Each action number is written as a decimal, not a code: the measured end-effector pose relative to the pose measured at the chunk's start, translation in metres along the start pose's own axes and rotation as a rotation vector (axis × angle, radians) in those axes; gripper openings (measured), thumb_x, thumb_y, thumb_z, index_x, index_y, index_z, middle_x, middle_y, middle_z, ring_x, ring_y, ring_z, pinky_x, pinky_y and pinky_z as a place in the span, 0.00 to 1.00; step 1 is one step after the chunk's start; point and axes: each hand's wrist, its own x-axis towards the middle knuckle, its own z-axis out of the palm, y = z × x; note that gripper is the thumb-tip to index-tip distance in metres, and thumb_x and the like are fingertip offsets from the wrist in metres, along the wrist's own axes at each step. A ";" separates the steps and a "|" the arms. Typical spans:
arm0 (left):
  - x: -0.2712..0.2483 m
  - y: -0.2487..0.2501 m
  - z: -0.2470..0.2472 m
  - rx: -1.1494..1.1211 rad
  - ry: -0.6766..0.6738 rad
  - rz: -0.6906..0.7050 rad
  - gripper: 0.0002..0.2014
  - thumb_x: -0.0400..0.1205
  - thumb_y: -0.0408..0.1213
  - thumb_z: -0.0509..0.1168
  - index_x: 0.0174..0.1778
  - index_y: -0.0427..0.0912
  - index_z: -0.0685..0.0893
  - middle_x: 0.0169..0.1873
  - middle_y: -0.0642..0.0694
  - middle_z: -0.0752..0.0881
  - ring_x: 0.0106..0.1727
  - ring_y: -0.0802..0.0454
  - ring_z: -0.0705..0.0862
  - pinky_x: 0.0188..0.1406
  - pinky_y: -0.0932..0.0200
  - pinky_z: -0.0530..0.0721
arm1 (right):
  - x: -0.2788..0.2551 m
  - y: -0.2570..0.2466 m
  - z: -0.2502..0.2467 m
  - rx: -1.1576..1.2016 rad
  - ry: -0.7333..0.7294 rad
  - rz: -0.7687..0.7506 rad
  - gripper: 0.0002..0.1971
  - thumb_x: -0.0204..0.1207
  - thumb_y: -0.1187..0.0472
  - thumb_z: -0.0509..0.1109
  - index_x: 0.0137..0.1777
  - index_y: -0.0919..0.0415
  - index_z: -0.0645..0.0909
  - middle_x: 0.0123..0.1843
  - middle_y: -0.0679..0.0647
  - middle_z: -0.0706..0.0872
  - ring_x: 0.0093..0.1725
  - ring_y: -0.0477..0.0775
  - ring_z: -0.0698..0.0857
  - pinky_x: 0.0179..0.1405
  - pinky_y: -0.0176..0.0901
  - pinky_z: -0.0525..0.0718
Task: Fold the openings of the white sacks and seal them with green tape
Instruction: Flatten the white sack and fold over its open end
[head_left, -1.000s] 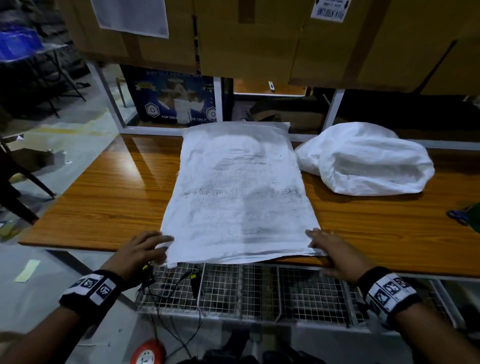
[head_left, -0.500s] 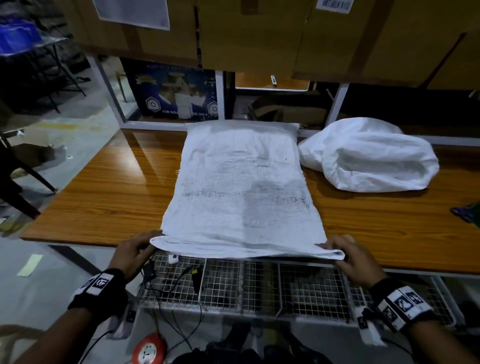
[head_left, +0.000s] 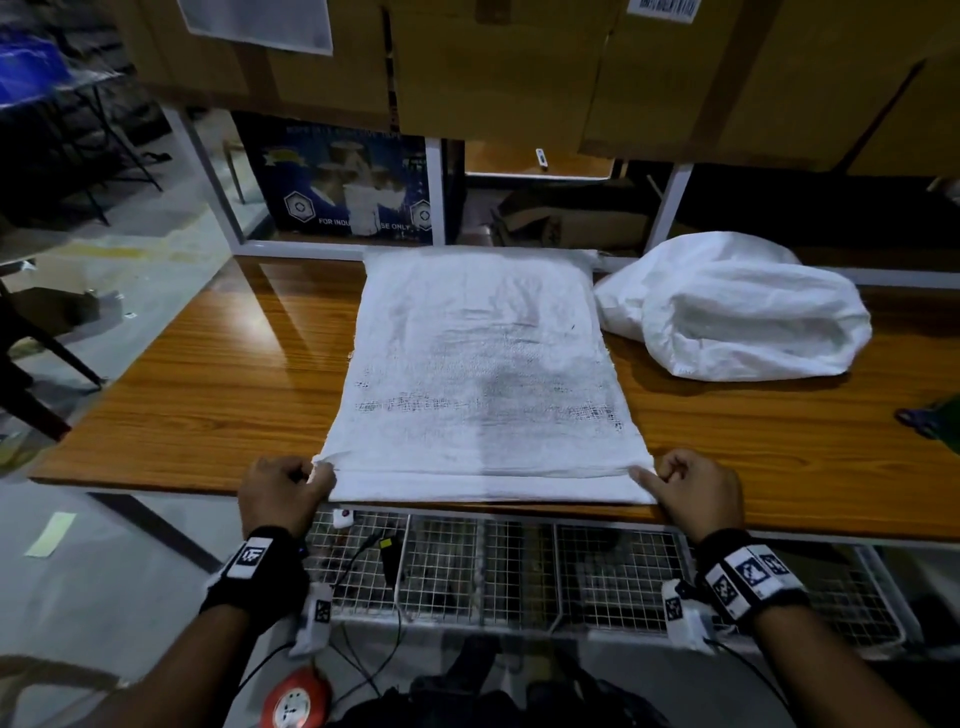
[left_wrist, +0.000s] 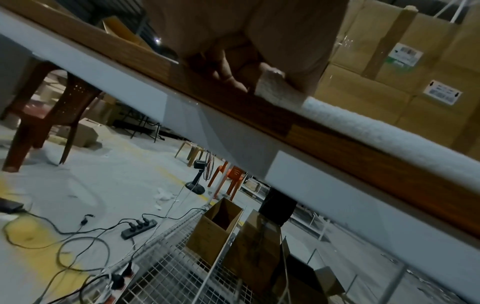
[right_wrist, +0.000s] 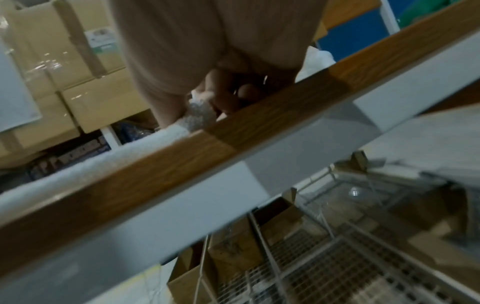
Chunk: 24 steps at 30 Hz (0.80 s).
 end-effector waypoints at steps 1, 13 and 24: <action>-0.001 0.002 0.000 -0.018 0.040 -0.014 0.14 0.67 0.53 0.71 0.25 0.48 0.79 0.25 0.47 0.80 0.39 0.43 0.79 0.33 0.53 0.73 | -0.002 0.000 0.000 -0.022 0.025 -0.005 0.20 0.65 0.44 0.84 0.32 0.53 0.76 0.25 0.49 0.80 0.26 0.51 0.78 0.26 0.43 0.78; 0.016 -0.020 -0.007 0.285 -0.166 0.983 0.12 0.79 0.32 0.65 0.56 0.39 0.89 0.56 0.42 0.89 0.56 0.41 0.83 0.51 0.47 0.82 | -0.023 0.005 0.007 -0.510 -0.004 -0.797 0.21 0.60 0.77 0.81 0.53 0.64 0.87 0.52 0.60 0.86 0.55 0.65 0.82 0.50 0.58 0.80; 0.006 -0.051 -0.028 0.318 -0.444 0.758 0.46 0.64 0.20 0.80 0.79 0.50 0.75 0.78 0.51 0.76 0.78 0.51 0.74 0.73 0.49 0.71 | -0.031 0.035 -0.010 -0.193 -0.402 -0.615 0.29 0.83 0.57 0.61 0.84 0.48 0.66 0.85 0.41 0.63 0.86 0.40 0.58 0.85 0.36 0.49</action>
